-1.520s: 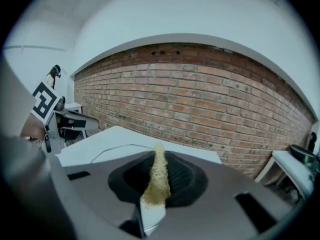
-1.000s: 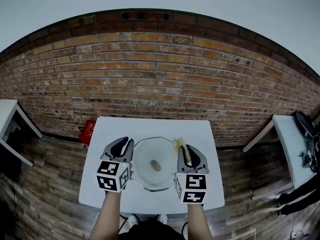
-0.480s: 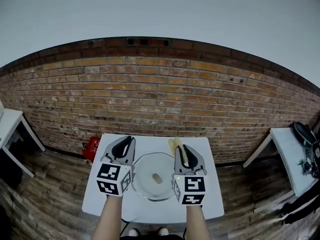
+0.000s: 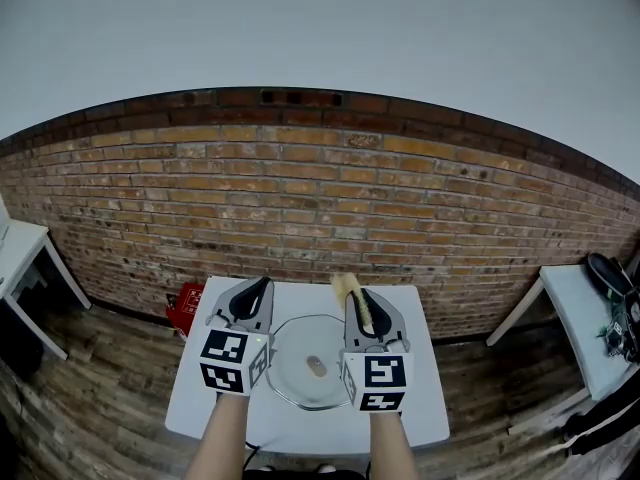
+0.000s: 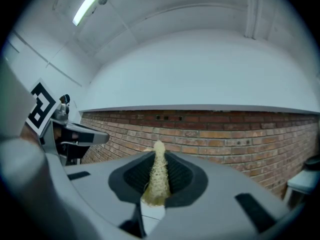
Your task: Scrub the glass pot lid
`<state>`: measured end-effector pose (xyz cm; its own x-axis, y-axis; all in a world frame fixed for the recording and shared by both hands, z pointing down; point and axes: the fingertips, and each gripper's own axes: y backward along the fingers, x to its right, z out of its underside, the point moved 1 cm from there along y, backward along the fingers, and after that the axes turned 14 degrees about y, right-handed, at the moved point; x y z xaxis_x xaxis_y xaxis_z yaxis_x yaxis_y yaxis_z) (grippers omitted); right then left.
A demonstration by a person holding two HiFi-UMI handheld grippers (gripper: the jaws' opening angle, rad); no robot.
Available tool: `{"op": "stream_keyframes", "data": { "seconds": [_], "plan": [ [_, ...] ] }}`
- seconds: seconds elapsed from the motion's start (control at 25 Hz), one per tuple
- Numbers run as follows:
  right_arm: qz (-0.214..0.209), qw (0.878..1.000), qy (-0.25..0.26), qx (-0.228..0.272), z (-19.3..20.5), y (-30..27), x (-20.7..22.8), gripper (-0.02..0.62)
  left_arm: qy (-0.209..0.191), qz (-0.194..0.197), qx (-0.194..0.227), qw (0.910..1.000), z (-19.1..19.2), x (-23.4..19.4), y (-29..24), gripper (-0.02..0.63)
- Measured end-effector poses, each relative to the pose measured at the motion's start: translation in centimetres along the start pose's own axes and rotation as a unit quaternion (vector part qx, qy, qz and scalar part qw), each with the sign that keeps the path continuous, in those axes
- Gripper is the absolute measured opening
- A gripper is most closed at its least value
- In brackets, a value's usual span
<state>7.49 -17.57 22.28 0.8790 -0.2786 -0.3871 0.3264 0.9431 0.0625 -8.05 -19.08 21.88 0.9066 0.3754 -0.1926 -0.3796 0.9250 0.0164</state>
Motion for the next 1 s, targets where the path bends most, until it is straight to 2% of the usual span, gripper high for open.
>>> {"op": "stream_keyframes", "data": {
  "seconds": [1.0],
  "plan": [
    [-0.002,1.0,0.003,-0.013,0.7,-1.3,-0.3,0.057,0.006,-0.005,-0.012,0.9999,1.0,-1.8,-1.0,0.011]
  ]
}}
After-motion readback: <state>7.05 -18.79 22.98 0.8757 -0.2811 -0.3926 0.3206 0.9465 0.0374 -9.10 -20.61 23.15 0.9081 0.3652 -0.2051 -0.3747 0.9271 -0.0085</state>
